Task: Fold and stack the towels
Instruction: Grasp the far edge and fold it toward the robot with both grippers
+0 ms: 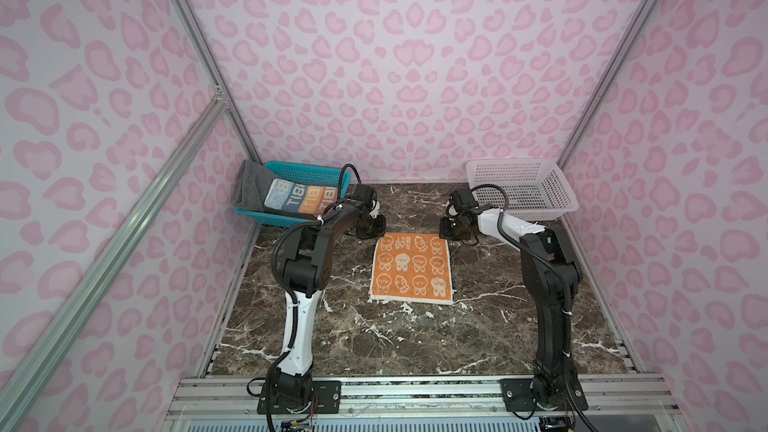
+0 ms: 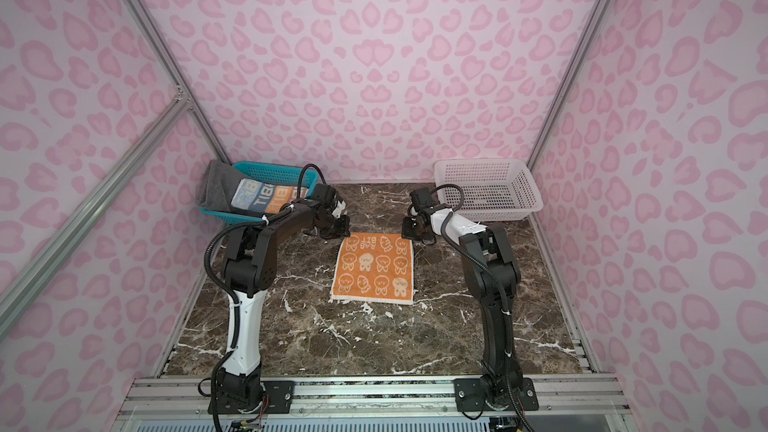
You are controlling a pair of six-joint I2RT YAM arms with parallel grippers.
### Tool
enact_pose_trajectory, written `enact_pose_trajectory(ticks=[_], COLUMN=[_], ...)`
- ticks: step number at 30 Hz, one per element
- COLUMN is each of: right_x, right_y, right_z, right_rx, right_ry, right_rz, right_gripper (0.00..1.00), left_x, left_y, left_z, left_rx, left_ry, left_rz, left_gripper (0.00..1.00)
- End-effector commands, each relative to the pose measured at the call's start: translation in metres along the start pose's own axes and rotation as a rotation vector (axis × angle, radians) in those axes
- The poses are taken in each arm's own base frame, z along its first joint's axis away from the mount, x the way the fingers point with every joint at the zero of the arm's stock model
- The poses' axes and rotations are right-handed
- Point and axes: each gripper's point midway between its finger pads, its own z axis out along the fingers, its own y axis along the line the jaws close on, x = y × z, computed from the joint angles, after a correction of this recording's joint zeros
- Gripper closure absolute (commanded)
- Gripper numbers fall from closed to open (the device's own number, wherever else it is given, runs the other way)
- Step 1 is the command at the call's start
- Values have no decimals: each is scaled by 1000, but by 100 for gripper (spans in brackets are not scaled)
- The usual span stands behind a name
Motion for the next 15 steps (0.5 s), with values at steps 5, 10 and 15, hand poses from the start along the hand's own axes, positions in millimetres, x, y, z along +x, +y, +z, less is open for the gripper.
enact_pose_trajectory(ticks=[5, 10, 15], right_x=[-6, 14, 38], right_y=[10, 11, 16], right_z=[-31, -47, -58], right_rx=[-22, -31, -39], right_ry=[-38, -45, -38], right_rz=[-106, -142, -171], right_gripper=[100, 100, 100], left_x=[-16, 3, 36], left_y=[-35, -47, -49], left_z=[-64, -93, -109], left_rx=[97, 161, 188], left_ry=[-120, -169, -165], left_rz=[88, 109, 116], left_gripper=[97, 97, 97])
